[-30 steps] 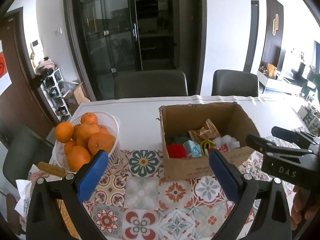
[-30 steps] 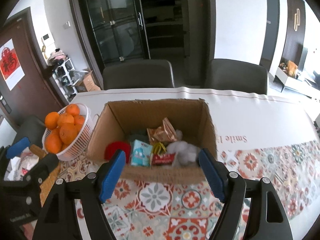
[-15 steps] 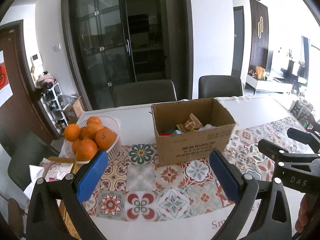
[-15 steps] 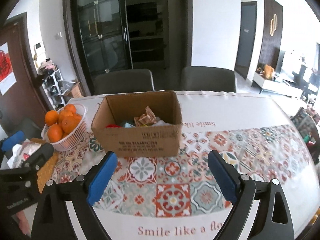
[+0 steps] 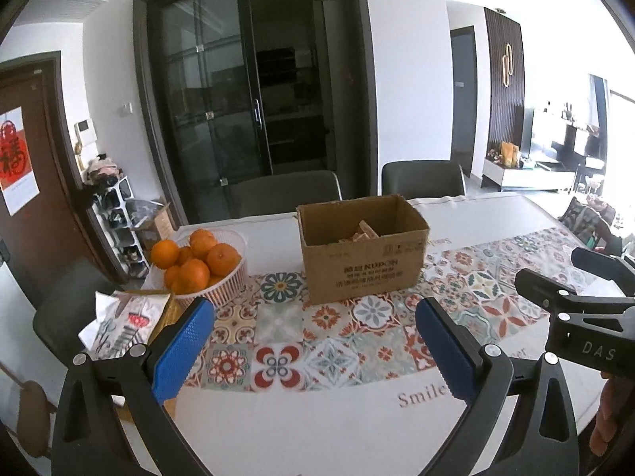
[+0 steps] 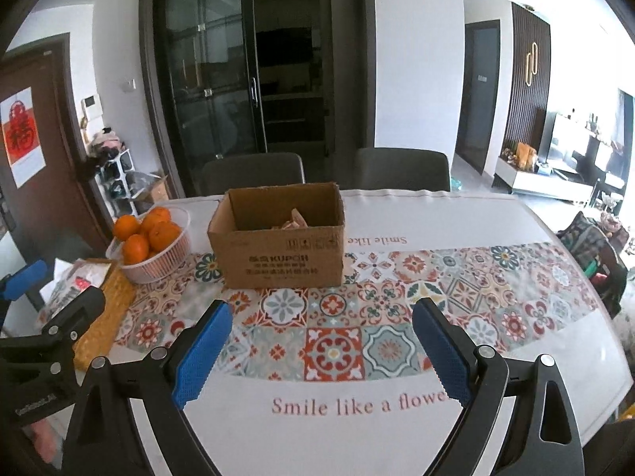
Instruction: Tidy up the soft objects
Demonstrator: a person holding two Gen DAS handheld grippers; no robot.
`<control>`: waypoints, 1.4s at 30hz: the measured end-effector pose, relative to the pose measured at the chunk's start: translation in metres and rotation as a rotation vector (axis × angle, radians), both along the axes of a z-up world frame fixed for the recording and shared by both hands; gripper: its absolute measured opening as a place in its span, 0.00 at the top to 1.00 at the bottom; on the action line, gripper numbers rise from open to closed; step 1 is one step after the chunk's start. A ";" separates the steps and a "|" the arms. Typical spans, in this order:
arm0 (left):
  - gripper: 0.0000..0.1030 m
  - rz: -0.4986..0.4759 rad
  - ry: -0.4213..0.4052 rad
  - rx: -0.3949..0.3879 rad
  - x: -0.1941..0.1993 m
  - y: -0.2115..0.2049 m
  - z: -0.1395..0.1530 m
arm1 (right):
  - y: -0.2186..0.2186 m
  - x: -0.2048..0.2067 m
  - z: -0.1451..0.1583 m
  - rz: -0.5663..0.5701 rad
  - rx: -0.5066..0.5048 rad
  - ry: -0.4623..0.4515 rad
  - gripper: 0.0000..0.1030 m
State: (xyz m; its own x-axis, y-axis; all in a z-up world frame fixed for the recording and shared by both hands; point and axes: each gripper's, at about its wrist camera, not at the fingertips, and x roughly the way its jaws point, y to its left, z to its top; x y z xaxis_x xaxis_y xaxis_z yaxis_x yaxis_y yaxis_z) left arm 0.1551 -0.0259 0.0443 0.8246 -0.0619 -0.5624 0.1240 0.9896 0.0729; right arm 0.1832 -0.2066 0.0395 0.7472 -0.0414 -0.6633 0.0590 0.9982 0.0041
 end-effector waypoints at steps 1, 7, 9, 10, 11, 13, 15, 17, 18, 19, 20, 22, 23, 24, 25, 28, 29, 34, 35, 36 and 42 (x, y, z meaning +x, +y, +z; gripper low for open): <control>0.00 -0.001 -0.001 -0.005 -0.009 -0.001 0.001 | 0.000 -0.007 0.002 0.001 -0.001 -0.002 0.09; 0.00 -0.017 -0.006 -0.019 -0.048 -0.004 0.006 | -0.002 -0.057 0.010 -0.007 0.013 -0.019 0.09; 0.00 -0.022 -0.020 -0.017 -0.063 -0.005 0.009 | -0.003 -0.070 0.011 -0.007 0.022 -0.022 0.09; 0.00 -0.023 -0.025 -0.018 -0.068 -0.005 0.011 | -0.004 -0.078 0.011 -0.006 0.030 -0.024 0.09; 0.00 -0.025 -0.029 -0.018 -0.073 -0.005 0.013 | -0.004 -0.083 0.011 -0.006 0.036 -0.025 0.09; 0.00 -0.028 -0.038 -0.017 -0.085 -0.005 0.016 | -0.004 -0.096 0.012 -0.001 0.041 -0.029 0.09; 0.00 -0.026 -0.047 -0.014 -0.093 -0.005 0.017 | -0.003 -0.104 0.013 0.000 0.043 -0.033 0.09; 0.00 -0.024 -0.050 -0.011 -0.101 -0.005 0.019 | -0.003 -0.114 0.015 0.004 0.045 -0.038 0.09; 0.00 -0.025 -0.055 -0.011 -0.106 -0.005 0.020 | -0.003 -0.118 0.016 0.004 0.045 -0.040 0.09; 0.00 -0.025 -0.057 -0.010 -0.108 -0.004 0.020 | -0.003 -0.122 0.017 0.005 0.044 -0.046 0.09; 0.00 -0.023 -0.062 -0.007 -0.112 -0.005 0.021 | -0.002 -0.126 0.018 0.004 0.043 -0.049 0.09; 0.00 -0.020 -0.066 -0.008 -0.116 -0.005 0.023 | -0.002 -0.133 0.020 0.006 0.041 -0.056 0.09; 0.00 -0.021 -0.069 -0.009 -0.118 -0.005 0.024 | -0.001 -0.136 0.021 0.006 0.039 -0.058 0.09; 0.00 -0.021 -0.069 -0.012 -0.120 -0.005 0.025 | -0.001 -0.137 0.022 0.008 0.039 -0.059 0.09; 0.00 -0.023 -0.069 -0.015 -0.121 -0.006 0.026 | -0.001 -0.139 0.023 0.010 0.038 -0.061 0.09; 0.00 -0.024 -0.070 -0.015 -0.124 -0.006 0.027 | -0.002 -0.144 0.026 0.013 0.036 -0.068 0.09; 0.00 -0.023 -0.070 -0.015 -0.124 -0.006 0.027 | -0.002 -0.145 0.026 0.014 0.035 -0.068 0.09; 0.00 -0.020 -0.079 -0.011 -0.128 -0.010 0.031 | -0.002 -0.147 0.027 0.017 0.040 -0.074 0.09; 0.00 -0.020 -0.080 -0.009 -0.129 -0.010 0.031 | -0.002 -0.148 0.027 0.018 0.041 -0.074 0.09; 0.00 -0.019 -0.081 -0.009 -0.130 -0.011 0.032 | -0.002 -0.148 0.027 0.015 0.040 -0.074 0.09; 0.00 -0.017 -0.079 -0.009 -0.131 -0.011 0.033 | -0.004 -0.150 0.027 0.016 0.042 -0.074 0.09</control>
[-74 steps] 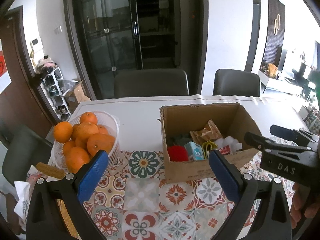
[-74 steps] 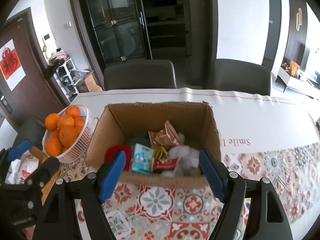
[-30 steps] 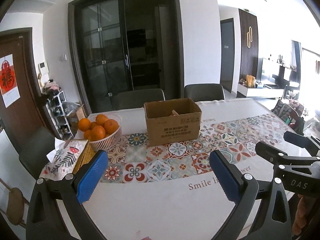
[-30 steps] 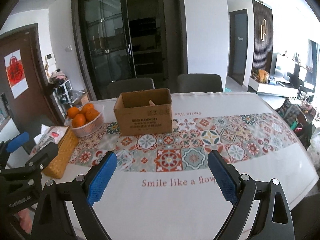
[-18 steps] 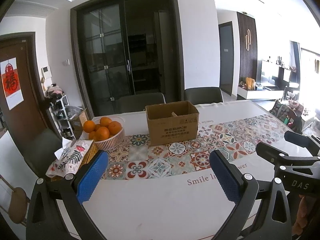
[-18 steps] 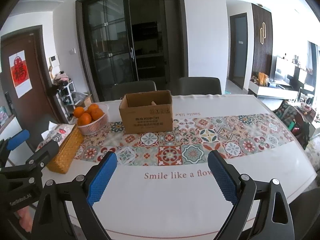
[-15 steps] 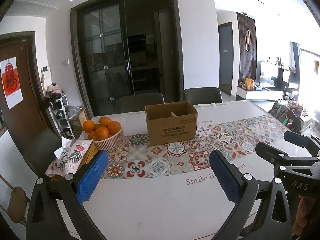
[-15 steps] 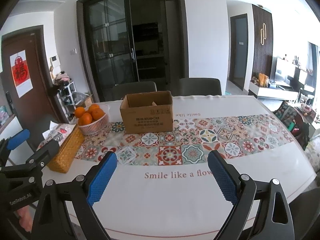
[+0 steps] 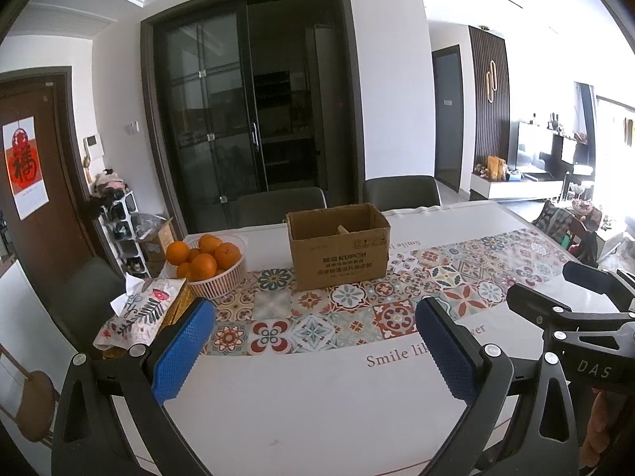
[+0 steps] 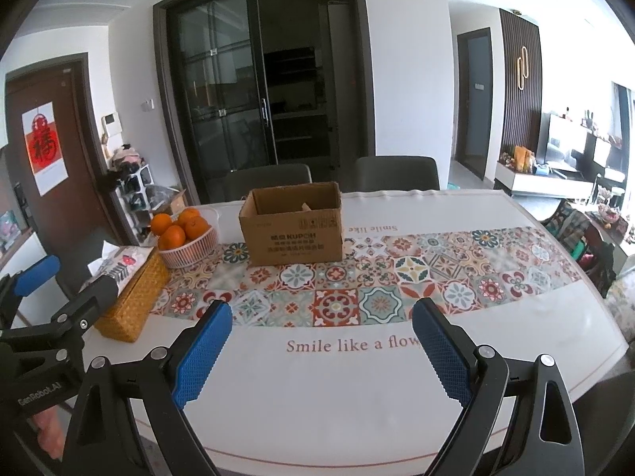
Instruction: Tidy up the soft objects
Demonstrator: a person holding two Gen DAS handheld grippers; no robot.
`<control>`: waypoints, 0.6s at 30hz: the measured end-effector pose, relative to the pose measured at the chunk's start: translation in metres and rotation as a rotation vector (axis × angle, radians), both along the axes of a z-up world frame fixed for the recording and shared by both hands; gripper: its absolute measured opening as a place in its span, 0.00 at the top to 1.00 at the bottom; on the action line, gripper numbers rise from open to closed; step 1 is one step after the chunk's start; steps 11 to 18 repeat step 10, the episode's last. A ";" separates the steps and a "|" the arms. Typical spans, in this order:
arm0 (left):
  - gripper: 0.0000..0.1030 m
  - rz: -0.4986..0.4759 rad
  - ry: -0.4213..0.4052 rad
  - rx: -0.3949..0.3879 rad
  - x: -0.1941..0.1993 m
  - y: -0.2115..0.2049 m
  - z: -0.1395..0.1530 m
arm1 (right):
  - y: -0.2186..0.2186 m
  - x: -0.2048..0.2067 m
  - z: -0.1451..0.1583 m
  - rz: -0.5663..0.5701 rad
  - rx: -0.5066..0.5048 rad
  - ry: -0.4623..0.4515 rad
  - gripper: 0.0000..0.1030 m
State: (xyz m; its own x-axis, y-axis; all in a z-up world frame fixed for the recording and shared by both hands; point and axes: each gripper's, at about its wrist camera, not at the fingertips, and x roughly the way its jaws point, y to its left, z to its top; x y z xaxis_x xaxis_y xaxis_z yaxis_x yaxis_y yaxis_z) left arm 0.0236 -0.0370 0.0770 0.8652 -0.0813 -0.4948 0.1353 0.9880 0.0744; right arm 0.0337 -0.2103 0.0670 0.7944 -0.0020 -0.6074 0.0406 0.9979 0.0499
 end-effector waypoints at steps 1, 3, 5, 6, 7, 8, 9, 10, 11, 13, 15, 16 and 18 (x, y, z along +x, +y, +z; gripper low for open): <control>0.00 0.001 0.001 -0.001 0.000 0.000 0.000 | 0.000 0.000 0.000 0.001 0.000 0.001 0.09; 0.00 0.000 0.003 -0.003 -0.001 0.000 0.002 | 0.000 0.000 0.000 0.000 0.000 0.000 0.09; 0.00 0.002 0.002 0.000 0.000 0.000 0.001 | -0.001 -0.001 0.000 0.004 0.001 0.001 0.09; 0.00 0.002 0.001 0.000 0.000 0.000 0.001 | -0.001 -0.002 0.000 0.005 0.001 0.001 0.09; 0.00 0.003 0.002 0.000 0.000 0.000 0.002 | -0.002 -0.004 0.000 0.005 0.002 0.001 0.09; 0.00 0.003 0.003 0.000 -0.001 0.000 0.001 | -0.003 -0.005 0.001 0.007 0.002 0.000 0.09; 0.00 0.003 0.004 -0.002 -0.001 0.000 0.001 | -0.003 -0.006 0.000 0.007 0.000 0.000 0.09; 0.00 0.003 0.005 -0.002 -0.001 0.000 0.001 | -0.003 -0.006 0.000 0.006 0.002 0.001 0.09; 0.00 0.003 0.005 -0.002 -0.001 0.000 0.001 | -0.003 -0.006 0.000 0.006 0.002 0.001 0.09; 0.00 0.003 0.005 -0.002 -0.001 0.000 0.001 | -0.003 -0.006 0.000 0.006 0.002 0.001 0.09; 0.00 0.003 0.005 -0.002 -0.001 0.000 0.001 | -0.003 -0.006 0.000 0.006 0.002 0.001 0.09; 0.00 0.003 0.005 -0.002 -0.001 0.000 0.001 | -0.003 -0.006 0.000 0.006 0.002 0.001 0.09; 0.00 0.003 0.005 -0.002 -0.001 0.000 0.001 | -0.003 -0.006 0.000 0.006 0.002 0.001 0.09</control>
